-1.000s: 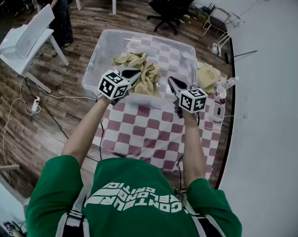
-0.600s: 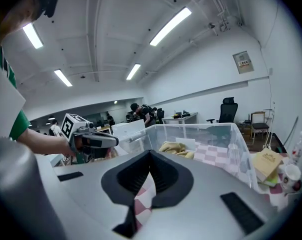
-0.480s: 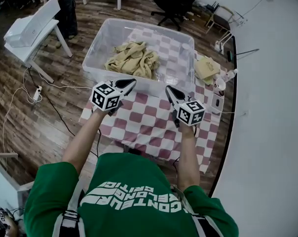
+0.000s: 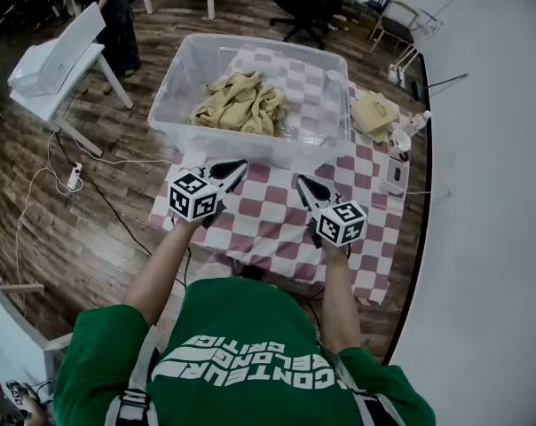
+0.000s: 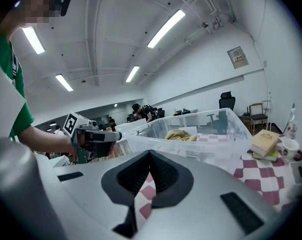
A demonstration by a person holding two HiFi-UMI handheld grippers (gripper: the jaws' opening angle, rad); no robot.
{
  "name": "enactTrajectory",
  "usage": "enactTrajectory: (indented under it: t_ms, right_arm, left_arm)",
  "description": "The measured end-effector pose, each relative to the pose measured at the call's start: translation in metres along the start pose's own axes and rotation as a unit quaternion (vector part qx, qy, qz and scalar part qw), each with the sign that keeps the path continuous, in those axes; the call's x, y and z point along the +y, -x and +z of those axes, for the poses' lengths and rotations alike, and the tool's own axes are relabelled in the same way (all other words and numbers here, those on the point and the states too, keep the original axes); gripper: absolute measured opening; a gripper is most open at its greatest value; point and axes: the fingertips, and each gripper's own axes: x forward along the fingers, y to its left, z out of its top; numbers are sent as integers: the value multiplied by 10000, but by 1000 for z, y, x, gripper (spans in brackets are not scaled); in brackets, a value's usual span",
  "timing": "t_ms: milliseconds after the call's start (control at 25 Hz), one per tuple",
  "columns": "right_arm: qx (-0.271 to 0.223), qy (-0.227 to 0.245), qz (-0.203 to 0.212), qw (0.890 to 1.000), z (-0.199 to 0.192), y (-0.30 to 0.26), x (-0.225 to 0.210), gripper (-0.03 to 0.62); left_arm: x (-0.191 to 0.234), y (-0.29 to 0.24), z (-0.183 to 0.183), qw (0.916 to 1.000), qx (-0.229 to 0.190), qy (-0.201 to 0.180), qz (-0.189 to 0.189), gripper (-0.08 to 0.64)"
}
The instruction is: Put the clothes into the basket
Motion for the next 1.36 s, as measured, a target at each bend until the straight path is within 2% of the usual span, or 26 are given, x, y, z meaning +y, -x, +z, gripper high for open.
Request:
enactTrajectory:
  t_ms: [320, 1360]
  right_arm:
    - [-10, -221, -53, 9997, -19, 6, 0, 8]
    - [153, -156, 119, 9997, -38, -5, 15, 8]
  left_arm:
    - [-3, 4, -18, 9999, 52, 127, 20, 3]
    - [8, 22, -40, 9993, 18, 332, 190, 3]
